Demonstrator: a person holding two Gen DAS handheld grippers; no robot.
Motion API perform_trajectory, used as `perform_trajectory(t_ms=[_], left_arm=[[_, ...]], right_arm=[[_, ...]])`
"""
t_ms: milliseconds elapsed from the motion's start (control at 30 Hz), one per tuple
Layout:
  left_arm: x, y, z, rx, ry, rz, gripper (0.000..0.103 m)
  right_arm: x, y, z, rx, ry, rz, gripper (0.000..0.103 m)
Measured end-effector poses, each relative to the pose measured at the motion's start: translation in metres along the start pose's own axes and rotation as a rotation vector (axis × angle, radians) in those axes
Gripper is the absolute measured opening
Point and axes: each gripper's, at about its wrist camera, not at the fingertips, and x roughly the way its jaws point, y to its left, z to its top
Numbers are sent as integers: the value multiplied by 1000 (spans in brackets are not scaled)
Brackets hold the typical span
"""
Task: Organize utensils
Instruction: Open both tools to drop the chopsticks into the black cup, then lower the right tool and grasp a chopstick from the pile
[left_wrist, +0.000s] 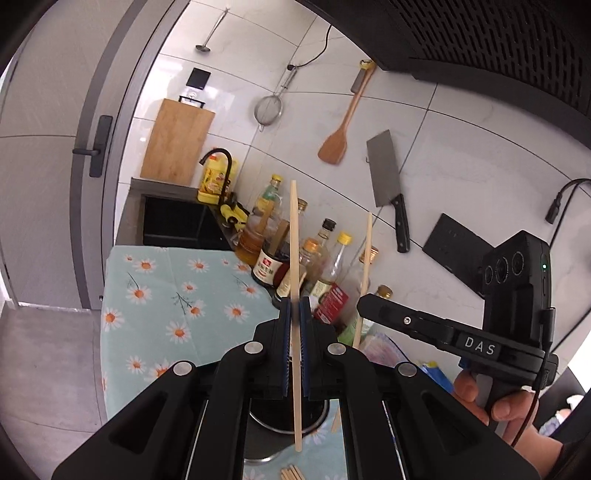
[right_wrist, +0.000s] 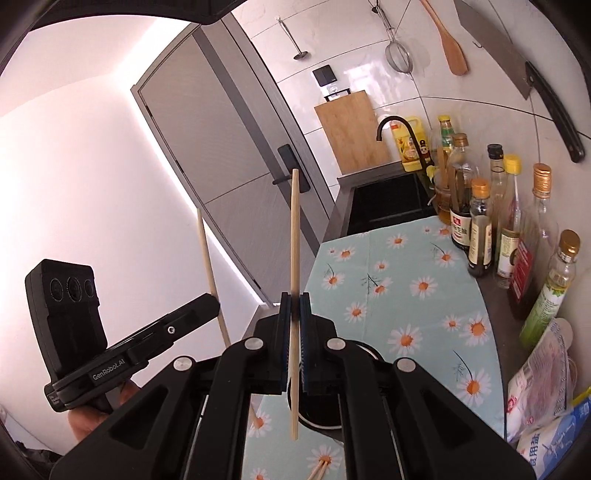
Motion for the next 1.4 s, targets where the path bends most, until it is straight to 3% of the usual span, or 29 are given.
perform_trajectory(t_ms=[200,433,600,700,967,1067,1200,1400], left_arm=[[20,1,0,15,-14,49,4],[39,3,-7,29,18,83,5],[39,9,-10,8,29,88,7],[36,11,-12,-1,30,113,18],[25,7,-16,-6,52,122,18],[17,0,-20,12,80,113,21],[1,-9,-29,38,96,107,34],[-16,-17,-46,51,150,115,35]], right_arm=[[15,-2,0,-54,-40,-61,6],[27,-19,-5,-7,-19,-82,6],[22,-25,-5,14,-13,-73,12],[18,-25,-6,15,-14,-68,12],[8,-22,-14,20,9,-70,13],[-3,-19,-20,15,1,-90,30],[-20,-16,-31,17,11,-72,31],[-38,-12,-49,38,73,-31,35]])
